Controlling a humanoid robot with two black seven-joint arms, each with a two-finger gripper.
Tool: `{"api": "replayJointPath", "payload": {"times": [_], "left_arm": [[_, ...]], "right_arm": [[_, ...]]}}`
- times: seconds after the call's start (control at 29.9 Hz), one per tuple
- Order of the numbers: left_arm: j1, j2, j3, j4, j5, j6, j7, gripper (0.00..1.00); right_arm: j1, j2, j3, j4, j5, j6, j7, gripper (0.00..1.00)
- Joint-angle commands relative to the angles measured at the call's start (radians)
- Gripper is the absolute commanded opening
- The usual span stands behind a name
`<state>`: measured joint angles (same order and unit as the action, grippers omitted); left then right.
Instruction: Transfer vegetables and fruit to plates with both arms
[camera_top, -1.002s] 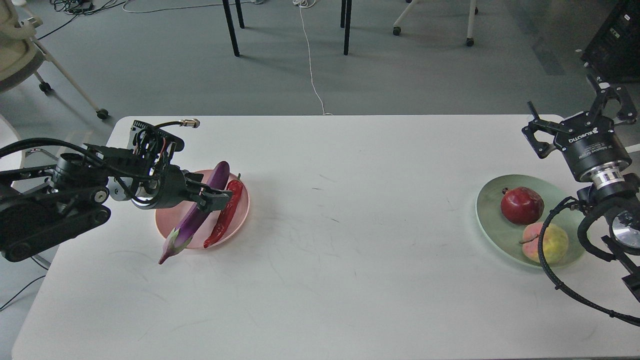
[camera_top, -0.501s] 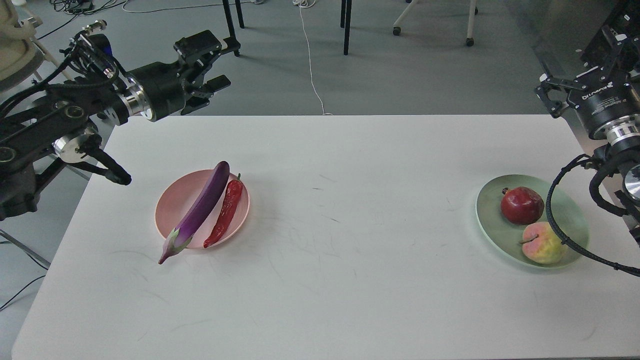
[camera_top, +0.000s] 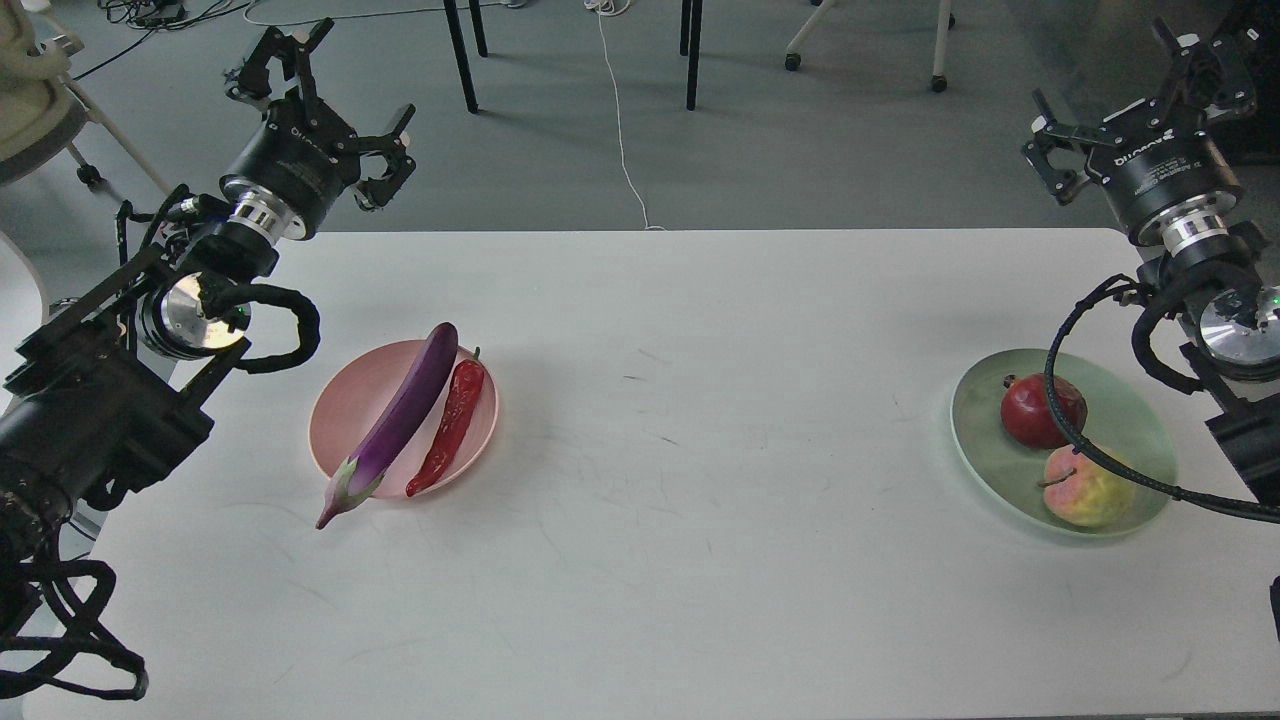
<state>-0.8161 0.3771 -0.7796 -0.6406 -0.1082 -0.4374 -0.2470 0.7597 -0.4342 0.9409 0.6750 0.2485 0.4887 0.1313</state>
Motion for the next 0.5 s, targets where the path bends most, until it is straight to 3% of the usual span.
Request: {"api": "replayJointPath", "payload": {"times": [0.0,0.47], "left_arm": [[0.023,-0.033,-0.024,0.103,-0.042,-0.051,0.002,0.98],[0.055,-0.106,-0.024,0.102,-0.074,-0.051,0.002,0.98]], "right_arm": [[-0.022,0.026,0.007,-0.002,0.002,0.0,-0.002,0.99],[-0.088,0.063,-0.004,-0.049,0.011,0.0,-0.006,0.99]]}}
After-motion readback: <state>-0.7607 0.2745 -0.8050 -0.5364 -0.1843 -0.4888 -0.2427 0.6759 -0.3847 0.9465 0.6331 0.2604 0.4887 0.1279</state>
